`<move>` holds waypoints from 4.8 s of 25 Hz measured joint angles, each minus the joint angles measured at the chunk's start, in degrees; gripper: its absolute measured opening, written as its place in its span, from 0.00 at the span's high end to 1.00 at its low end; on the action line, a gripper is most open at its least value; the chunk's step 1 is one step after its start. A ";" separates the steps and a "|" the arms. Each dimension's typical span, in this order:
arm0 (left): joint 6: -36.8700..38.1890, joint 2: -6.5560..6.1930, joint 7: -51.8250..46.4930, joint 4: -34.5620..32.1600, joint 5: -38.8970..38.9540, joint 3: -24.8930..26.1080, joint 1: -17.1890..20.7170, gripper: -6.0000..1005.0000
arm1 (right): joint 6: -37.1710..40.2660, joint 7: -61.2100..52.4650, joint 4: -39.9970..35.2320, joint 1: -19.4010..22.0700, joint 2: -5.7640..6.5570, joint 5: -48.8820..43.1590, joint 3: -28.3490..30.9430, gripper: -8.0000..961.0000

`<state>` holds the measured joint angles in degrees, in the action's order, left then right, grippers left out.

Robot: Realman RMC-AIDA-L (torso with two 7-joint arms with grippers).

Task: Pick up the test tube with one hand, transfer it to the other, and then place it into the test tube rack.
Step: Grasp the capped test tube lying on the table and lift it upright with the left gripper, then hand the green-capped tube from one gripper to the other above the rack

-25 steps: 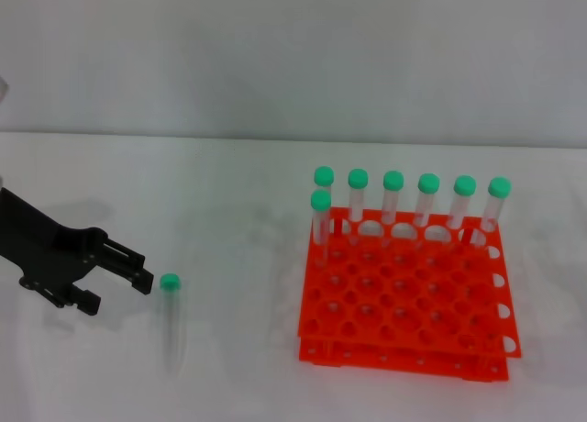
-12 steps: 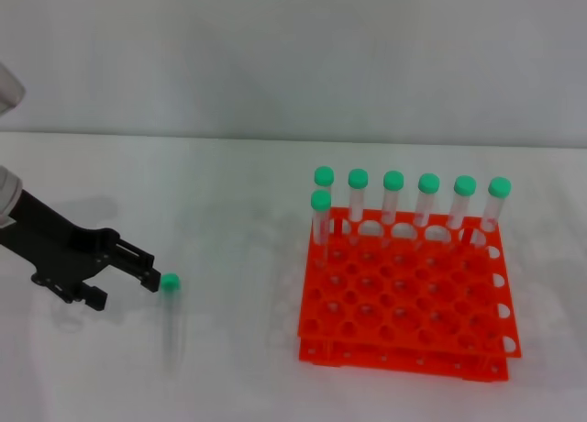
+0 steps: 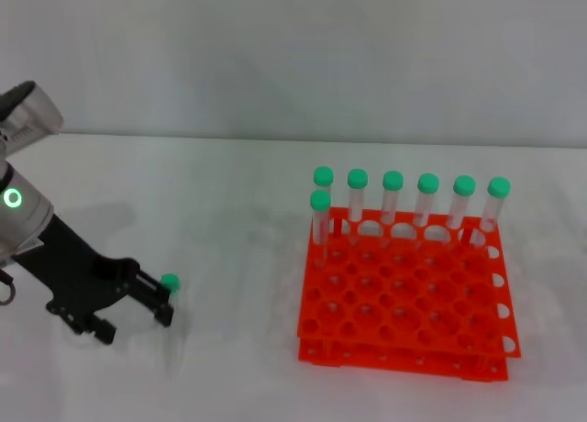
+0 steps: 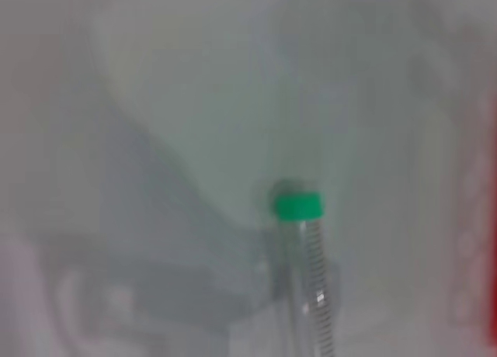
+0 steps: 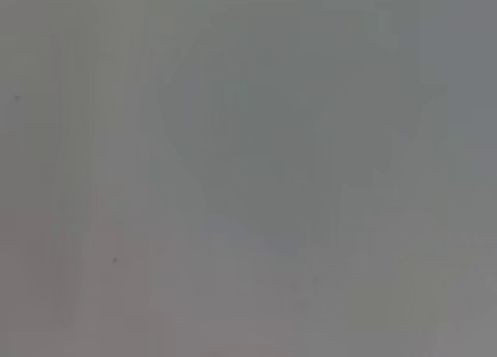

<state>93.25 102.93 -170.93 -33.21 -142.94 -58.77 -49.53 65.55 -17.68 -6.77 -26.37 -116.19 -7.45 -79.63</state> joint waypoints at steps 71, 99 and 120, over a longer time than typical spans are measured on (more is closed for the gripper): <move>-11.95 3.96 3.61 6.75 -0.17 -2.95 0.30 0.65 | -0.16 -0.38 0.24 -0.35 0.00 -0.02 -0.05 0.11; -12.37 4.02 4.98 3.08 -0.23 -2.92 0.17 0.80 | -0.16 -0.43 0.13 -0.06 0.00 0.35 -0.59 0.11; -26.36 7.87 39.85 -2.91 16.80 22.33 6.91 0.79 | -0.31 -0.40 0.39 -0.09 0.00 1.92 -0.16 0.11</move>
<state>66.89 110.80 -131.08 -36.11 -126.14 -36.45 -42.63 65.23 -18.09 -6.38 -26.46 -116.19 -5.54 -79.79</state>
